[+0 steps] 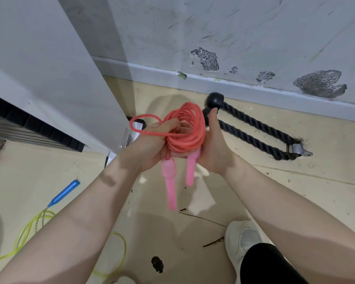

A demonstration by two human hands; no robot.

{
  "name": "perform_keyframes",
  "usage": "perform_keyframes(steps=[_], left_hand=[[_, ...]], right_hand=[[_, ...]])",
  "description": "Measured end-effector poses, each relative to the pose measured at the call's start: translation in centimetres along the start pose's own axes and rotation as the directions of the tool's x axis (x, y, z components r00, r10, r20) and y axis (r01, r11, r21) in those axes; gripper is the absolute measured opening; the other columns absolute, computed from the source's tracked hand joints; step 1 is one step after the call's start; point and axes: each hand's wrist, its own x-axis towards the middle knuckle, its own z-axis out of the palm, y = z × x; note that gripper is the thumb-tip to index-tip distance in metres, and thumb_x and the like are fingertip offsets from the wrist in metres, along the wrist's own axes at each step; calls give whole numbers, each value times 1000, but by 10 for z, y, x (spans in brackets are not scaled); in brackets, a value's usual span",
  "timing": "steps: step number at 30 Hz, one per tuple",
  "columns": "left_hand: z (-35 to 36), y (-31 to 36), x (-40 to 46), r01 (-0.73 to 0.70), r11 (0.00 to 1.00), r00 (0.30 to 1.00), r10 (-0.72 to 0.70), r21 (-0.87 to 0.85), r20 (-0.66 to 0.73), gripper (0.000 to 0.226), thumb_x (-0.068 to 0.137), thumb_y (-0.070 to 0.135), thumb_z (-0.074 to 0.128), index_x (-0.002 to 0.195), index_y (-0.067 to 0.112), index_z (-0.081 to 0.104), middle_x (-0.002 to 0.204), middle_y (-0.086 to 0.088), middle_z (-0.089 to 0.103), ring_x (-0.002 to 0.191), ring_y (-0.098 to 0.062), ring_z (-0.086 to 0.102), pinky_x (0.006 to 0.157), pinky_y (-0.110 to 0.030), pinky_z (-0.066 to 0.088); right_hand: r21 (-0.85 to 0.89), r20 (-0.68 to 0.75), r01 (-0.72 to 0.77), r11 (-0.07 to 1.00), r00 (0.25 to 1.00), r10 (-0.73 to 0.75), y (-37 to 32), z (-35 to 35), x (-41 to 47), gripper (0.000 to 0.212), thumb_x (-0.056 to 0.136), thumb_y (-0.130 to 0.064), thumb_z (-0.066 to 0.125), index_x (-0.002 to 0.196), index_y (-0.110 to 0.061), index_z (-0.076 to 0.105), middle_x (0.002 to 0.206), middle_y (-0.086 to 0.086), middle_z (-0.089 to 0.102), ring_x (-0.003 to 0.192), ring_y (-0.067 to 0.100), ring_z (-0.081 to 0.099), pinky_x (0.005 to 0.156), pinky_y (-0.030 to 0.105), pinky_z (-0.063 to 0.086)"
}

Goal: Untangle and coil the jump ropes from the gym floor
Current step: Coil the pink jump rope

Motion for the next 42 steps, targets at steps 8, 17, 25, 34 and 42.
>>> perform_keyframes(steps=[8, 17, 25, 34, 42], left_hand=[[1, 2, 4, 27, 995, 994, -17, 95, -106, 25, 97, 11, 44, 78, 3, 60, 85, -12, 66, 66, -24, 64, 61, -34, 59], [0, 8, 8, -27, 898, 943, 168, 438, -286, 30, 96, 11, 42, 68, 10, 52, 53, 0, 56, 44, -11, 58, 53, -26, 57], [-6, 15, 10, -70, 785, 864, 357, 616, -356, 36, 94, 14, 44, 58, 15, 42, 37, 9, 45, 29, 1, 43, 33, -10, 31], [-16, 17, 9, -52, 677, 862, 402, 734, -310, 30, 97, 20, 40, 68, 18, 44, 55, 4, 49, 52, -10, 49, 47, -15, 38], [-5, 21, 11, -234, 657, 930, 366, 716, -31, 23, 95, 23, 50, 106, 4, 56, 76, 0, 55, 52, 6, 51, 49, -4, 38]], right_hand=[[-206, -523, 18, 978, 843, -126, 5, -35, 13, 75, 94, -60, 28, 90, 7, 61, 86, 22, 64, 82, 33, 64, 74, 35, 53], [-365, -267, 62, 929, 949, -168, -29, -3, 3, 74, 93, -64, 16, 123, -9, 55, 116, 12, 61, 101, 24, 60, 98, 41, 44], [-850, 476, 189, -492, 675, -563, -30, 25, -2, 54, 71, -47, 56, 115, -15, 52, 135, 12, 50, 121, 31, 50, 106, 46, 33], [-932, 343, 341, -120, 728, -593, -35, 32, 4, 31, 87, -31, 49, 87, -6, 65, 114, 10, 60, 101, 24, 55, 91, 41, 43], [-2, -529, 318, 948, 804, -271, -67, 27, -2, 38, 99, -19, 40, 61, -16, 40, 48, -4, 35, 39, 13, 42, 40, 19, 35]])
